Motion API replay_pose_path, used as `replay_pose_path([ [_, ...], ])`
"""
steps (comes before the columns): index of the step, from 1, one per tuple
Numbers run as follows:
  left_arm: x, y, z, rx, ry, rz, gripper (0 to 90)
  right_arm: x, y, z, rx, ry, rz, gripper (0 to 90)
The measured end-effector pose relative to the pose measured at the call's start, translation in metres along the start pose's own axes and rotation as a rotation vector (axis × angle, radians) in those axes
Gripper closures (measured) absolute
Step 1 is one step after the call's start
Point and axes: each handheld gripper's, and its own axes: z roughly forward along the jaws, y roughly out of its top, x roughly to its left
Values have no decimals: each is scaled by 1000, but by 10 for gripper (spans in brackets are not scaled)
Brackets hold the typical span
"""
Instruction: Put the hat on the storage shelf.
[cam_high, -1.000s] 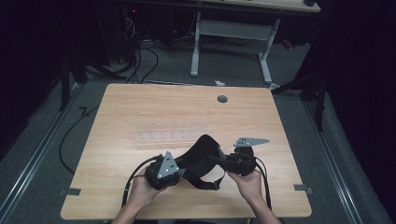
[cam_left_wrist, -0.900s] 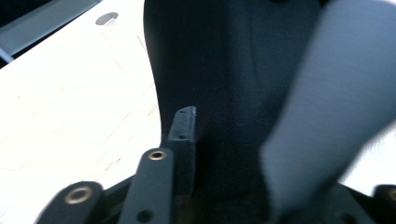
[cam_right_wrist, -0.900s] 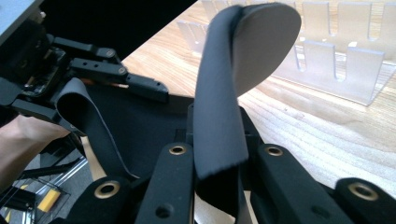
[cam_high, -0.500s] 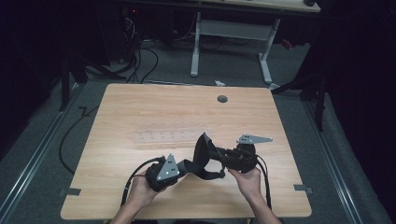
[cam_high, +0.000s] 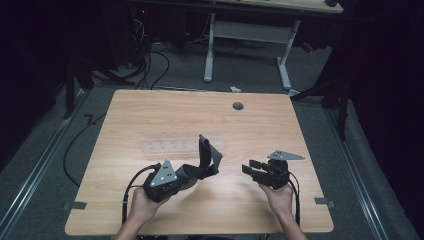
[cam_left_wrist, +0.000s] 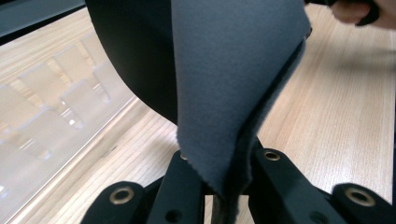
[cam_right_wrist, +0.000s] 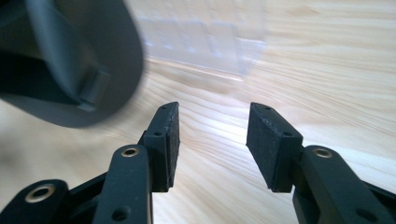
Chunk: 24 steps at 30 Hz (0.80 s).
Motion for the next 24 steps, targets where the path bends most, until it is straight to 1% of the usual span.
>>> replay_pose_path([
  [4, 3, 5, -4, -21, 4, -16, 860, -10, -8, 3, 1, -57, 8, 524],
  [7, 6, 7, -6, -32, 11, -17, 860, -15, -13, 5, 19, -126, -6, 509],
  [11, 9, 9, -8, -46, 27, -34, 859, -22, -19, 7, 40, -197, -28, 496],
  [14, 11, 10, -10, -54, 34, -36, 859, -28, -24, 10, 53, -228, -32, 488],
  [16, 12, 11, -12, -65, 40, -46, 859, -31, -26, 12, 66, -258, -36, 483],
  [17, 12, 12, -13, -69, 41, -47, 859, -35, -28, 14, 71, -277, -43, 476],
  [18, 13, 13, -14, -73, 45, -50, 859, -35, -28, 14, 71, -277, -43, 476],
  [21, 16, 16, -16, -86, 54, -59, 859, -39, -31, 16, 70, -307, -44, 468],
  [23, 18, 19, -18, -97, 60, -57, 859, -41, -33, 15, 68, -320, -37, 464],
  [24, 18, 20, -19, -100, 61, -62, 859, -42, -35, 15, 69, -323, -36, 462],
])
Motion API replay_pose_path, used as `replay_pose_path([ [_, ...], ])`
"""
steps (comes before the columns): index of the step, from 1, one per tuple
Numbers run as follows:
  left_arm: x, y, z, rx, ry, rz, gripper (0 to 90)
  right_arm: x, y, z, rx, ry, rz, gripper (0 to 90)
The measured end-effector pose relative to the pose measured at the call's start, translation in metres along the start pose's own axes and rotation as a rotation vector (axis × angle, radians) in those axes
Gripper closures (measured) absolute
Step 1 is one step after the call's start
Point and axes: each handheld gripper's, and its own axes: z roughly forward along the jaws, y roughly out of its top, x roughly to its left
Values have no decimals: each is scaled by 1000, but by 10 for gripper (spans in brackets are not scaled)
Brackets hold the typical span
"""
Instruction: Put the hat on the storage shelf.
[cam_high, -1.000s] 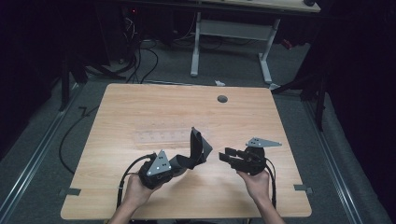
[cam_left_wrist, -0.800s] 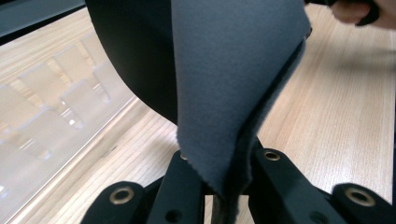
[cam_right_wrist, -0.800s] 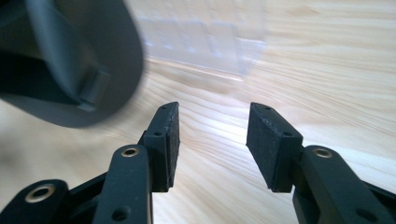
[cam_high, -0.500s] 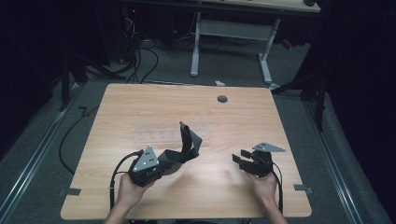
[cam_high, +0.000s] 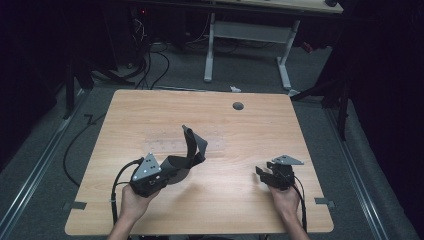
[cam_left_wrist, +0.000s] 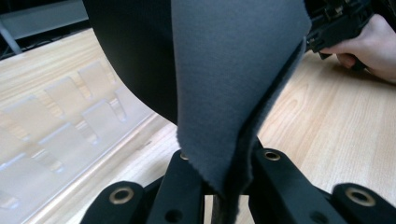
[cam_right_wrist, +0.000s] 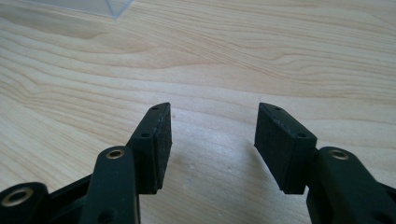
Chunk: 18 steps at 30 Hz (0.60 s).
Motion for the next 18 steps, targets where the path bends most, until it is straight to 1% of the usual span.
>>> replay_pose_path([
  [2, 1, 4, -1, -13, 3, -13, 859, -1, -2, 1, 6, -19, -7, 462],
  [4, 3, 7, -2, -20, 10, -10, 859, -2, -4, 1, 19, -37, -13, 455],
  [6, 4, 10, -3, -32, 13, -20, 859, -2, -4, 1, 15, -54, -28, 454],
  [7, 5, 11, -3, -38, 14, -27, 859, -2, -4, 1, 21, -65, -28, 447],
  [8, 6, 13, -4, -41, 16, -29, 859, -3, -4, 2, 23, -68, -31, 437],
  [10, 8, 15, -4, -45, 22, -30, 859, -4, -4, 2, 26, -66, -22, 428],
  [13, 11, 19, -3, -56, 34, -40, 859, -6, -4, 2, 28, -74, -16, 411],
  [14, 14, 22, -2, -67, 46, -46, 859, -6, -4, 2, 29, -74, -15, 410],
  [18, 17, 27, -1, -78, 59, -54, 859, -6, -4, 2, 29, -78, -12, 404],
])
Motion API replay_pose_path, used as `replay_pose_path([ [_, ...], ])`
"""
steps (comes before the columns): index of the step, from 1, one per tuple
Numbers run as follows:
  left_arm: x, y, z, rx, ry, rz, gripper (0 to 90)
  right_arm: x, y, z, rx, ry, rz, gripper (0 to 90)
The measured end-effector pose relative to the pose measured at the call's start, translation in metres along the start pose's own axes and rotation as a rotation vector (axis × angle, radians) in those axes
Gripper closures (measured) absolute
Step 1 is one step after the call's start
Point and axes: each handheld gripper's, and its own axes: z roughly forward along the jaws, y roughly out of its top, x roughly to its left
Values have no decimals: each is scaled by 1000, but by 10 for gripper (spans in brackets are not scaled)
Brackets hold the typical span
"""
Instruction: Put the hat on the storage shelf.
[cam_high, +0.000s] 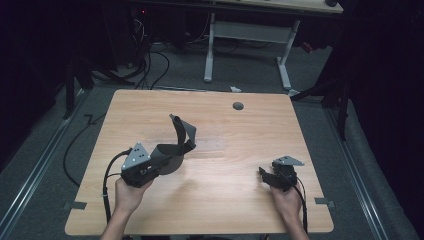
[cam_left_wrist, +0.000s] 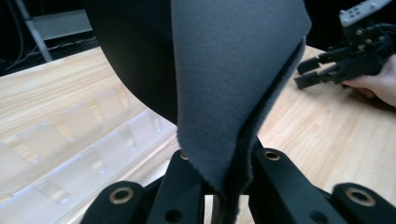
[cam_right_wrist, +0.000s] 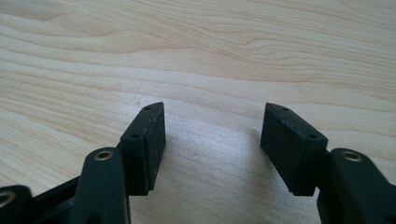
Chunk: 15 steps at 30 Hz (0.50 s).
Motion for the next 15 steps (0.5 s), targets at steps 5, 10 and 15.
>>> replay_pose_path([
  [5, 5, 7, -2, -19, 10, -7, 859, 0, 0, 0, 0, 0, -1, 404],
  [10, 13, 13, -2, -34, 25, -13, 860, 0, 0, 0, 0, 0, 0, 403],
  [15, 23, 20, 1, -50, 58, -16, 860, 0, 0, 0, 0, 0, 0, 404],
])
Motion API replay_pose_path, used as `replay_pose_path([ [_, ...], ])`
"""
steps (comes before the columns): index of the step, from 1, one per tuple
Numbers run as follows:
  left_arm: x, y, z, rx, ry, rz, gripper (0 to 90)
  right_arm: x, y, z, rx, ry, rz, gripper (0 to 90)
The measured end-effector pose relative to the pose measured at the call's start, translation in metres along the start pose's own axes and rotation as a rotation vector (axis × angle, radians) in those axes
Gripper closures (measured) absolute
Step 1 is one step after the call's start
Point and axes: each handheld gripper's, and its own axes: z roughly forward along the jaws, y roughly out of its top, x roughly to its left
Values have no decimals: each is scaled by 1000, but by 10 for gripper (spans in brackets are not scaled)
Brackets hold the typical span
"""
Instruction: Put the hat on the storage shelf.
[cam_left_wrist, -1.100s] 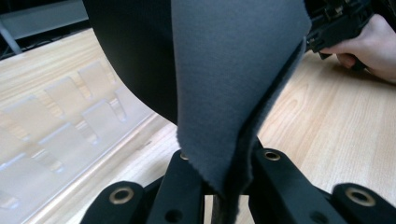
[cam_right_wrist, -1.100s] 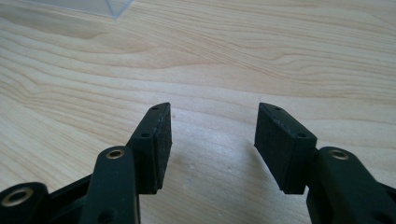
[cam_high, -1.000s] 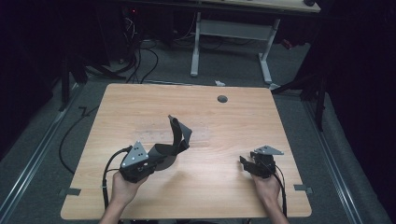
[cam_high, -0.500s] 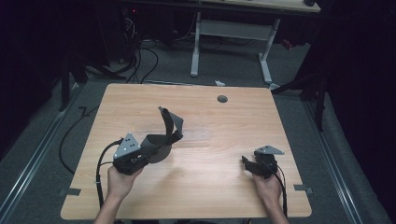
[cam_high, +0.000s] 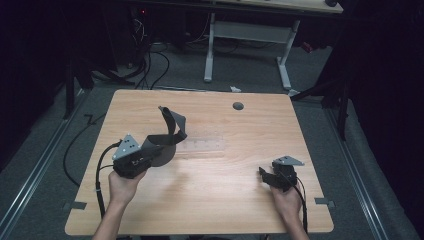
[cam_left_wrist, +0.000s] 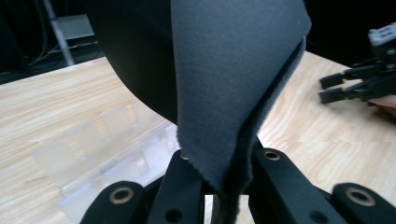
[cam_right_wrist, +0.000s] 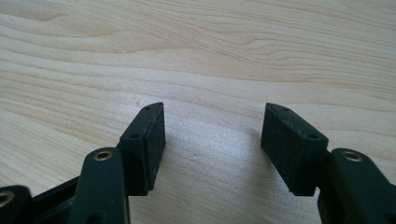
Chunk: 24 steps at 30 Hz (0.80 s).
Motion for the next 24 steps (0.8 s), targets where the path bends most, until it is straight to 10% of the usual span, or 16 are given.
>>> replay_pose_path([
  [24, 28, 29, 13, -65, 114, 67, 860, 0, 0, 0, 1, 2, -2, 400],
])
